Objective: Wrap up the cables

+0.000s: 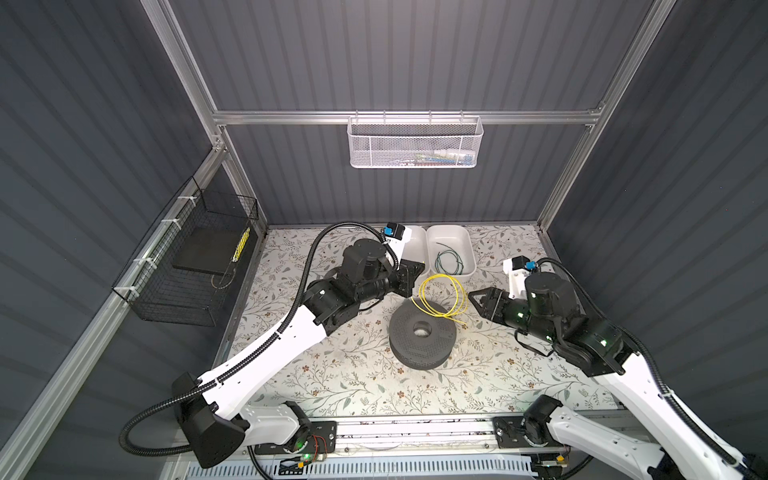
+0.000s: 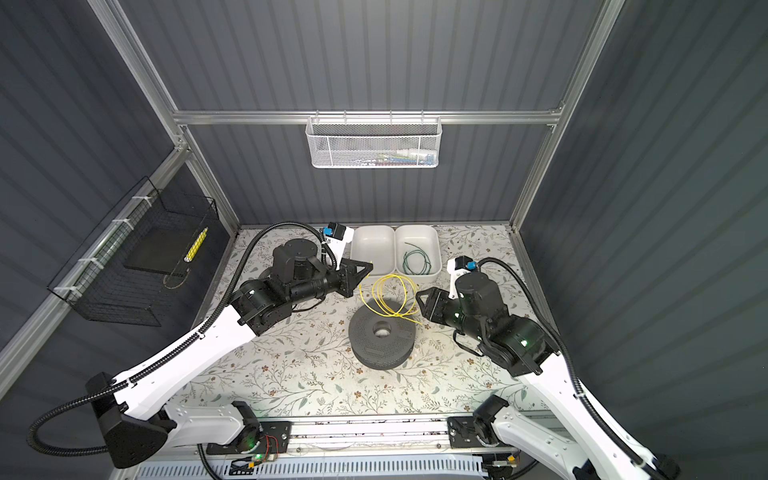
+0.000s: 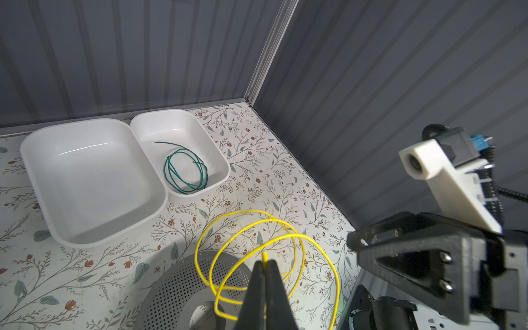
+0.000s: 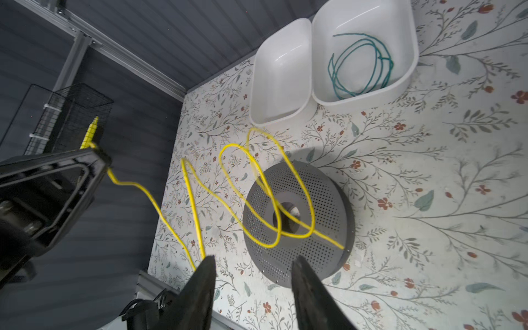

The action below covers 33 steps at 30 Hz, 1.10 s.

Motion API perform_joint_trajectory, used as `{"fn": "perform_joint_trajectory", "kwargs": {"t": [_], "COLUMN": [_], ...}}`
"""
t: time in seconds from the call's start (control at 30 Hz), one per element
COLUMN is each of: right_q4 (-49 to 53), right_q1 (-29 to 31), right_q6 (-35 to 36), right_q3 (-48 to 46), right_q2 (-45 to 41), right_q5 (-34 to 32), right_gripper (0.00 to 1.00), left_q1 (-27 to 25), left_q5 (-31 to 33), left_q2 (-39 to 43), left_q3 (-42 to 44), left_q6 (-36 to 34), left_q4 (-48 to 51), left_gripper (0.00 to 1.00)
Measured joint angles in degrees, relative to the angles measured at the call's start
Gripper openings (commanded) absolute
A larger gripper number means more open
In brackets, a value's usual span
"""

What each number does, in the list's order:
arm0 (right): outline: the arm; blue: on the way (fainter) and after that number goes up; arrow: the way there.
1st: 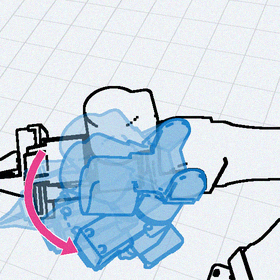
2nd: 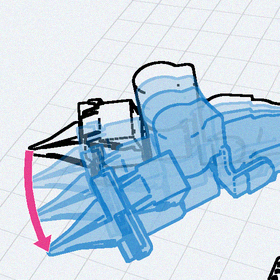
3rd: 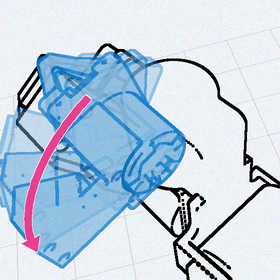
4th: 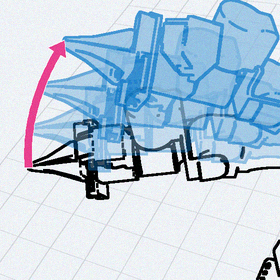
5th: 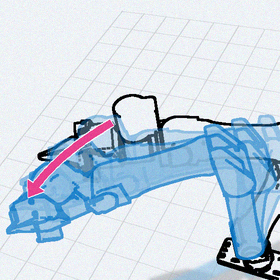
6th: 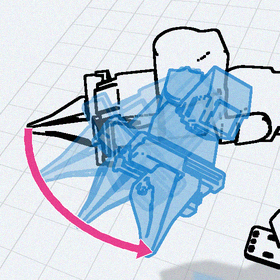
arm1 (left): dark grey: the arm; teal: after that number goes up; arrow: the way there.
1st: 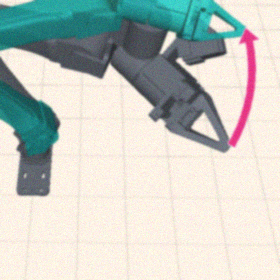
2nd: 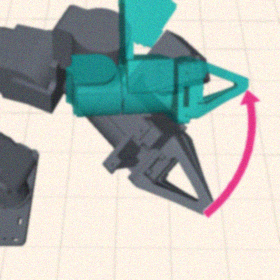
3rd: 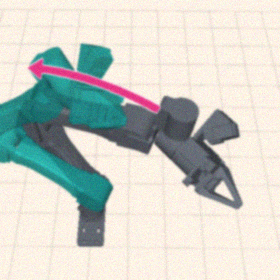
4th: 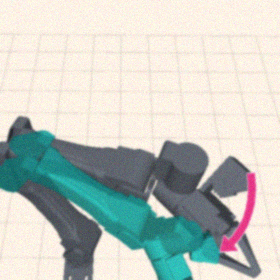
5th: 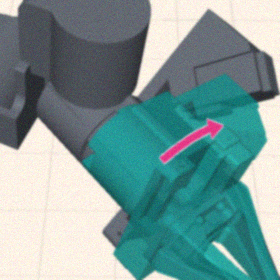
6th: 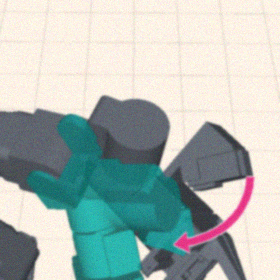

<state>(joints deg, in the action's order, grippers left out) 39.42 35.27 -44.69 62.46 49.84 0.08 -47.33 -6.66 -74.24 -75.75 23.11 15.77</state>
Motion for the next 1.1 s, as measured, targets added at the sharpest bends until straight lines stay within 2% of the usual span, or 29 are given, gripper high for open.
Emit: {"fn": "perform_joint_trajectory", "kwargs": {"t": [0.37,0.57,0.7,0.93,1.1], "right_q4": [-7.2,-9.6,-9.9,-9.7,-6.8], "right_q1": [-2.3,-2.7,-3.3,-7.6,-13.0], "right_q6": [1.5,1.7,1.5,2.6,5.3], "right_q3": [-2.3,-3.8,-4.1,-4.3,-4.5], "right_q2": [7.8,8.5,8.5,6.2,3.1], "right_q5": [6.5,7.5,7.7,7.6,6.9], "right_gripper": [0.42,0.11,0.0,0.0,0.0], "left_q1": [0.0,0.0,0.0,0.0,0.1], "left_q5": [-1.0,-1.5,-1.5,-0.9,4.7], "left_q2": [0.7,1.3,2.0,3.1,6.3], "left_q3": [0.0,0.0,0.2,0.5,1.2], "left_q6": [0.7,1.1,1.1,1.6,2.8], "left_q4": [-0.4,-0.4,-0.6,-0.5,1.0], "left_gripper": [0.0,0.0,0.0,0.0,0.0]}}
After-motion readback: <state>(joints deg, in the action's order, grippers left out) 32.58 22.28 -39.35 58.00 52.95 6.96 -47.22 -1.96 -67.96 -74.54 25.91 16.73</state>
